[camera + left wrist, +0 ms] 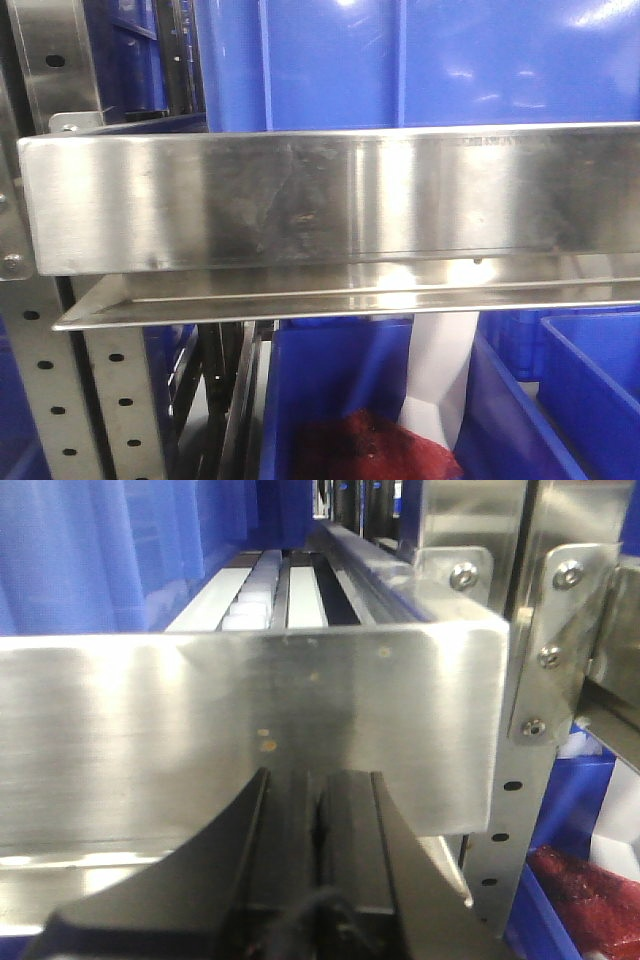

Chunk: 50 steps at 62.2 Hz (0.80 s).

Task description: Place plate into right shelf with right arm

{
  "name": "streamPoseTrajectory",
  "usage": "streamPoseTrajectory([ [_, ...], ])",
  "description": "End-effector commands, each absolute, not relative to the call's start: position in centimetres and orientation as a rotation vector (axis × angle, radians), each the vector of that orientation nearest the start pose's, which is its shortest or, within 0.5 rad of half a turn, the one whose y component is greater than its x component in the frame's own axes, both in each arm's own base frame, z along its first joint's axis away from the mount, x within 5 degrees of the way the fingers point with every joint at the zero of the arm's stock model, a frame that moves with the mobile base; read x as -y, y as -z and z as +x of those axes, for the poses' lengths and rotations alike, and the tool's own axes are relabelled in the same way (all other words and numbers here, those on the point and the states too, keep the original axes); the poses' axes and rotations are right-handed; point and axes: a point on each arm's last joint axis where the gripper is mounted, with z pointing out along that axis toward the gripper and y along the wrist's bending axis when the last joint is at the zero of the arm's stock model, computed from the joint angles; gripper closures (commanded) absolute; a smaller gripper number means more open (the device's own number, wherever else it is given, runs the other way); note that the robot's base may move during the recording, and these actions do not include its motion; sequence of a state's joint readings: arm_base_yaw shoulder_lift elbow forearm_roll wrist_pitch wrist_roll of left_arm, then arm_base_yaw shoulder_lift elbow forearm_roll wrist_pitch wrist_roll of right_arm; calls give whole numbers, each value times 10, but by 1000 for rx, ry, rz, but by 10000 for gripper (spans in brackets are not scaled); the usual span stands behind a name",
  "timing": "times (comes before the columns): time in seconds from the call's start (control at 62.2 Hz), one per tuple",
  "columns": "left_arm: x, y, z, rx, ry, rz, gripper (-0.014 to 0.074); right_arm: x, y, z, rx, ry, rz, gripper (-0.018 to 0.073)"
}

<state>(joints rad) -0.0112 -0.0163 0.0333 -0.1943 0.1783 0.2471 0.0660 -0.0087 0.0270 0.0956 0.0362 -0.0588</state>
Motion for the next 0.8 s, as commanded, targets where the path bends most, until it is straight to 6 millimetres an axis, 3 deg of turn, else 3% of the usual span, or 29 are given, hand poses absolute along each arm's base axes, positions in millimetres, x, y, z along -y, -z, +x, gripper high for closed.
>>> streamPoseTrajectory([
  [0.0, 3, -193, 56, -1588, -7, 61, 643, -3, -214, 54, -1407, -76, -9, 535],
  [0.788, 3, -193, 56, -1588, -7, 61, 643, -3, -214, 54, -1409, -76, -10, 535],
])
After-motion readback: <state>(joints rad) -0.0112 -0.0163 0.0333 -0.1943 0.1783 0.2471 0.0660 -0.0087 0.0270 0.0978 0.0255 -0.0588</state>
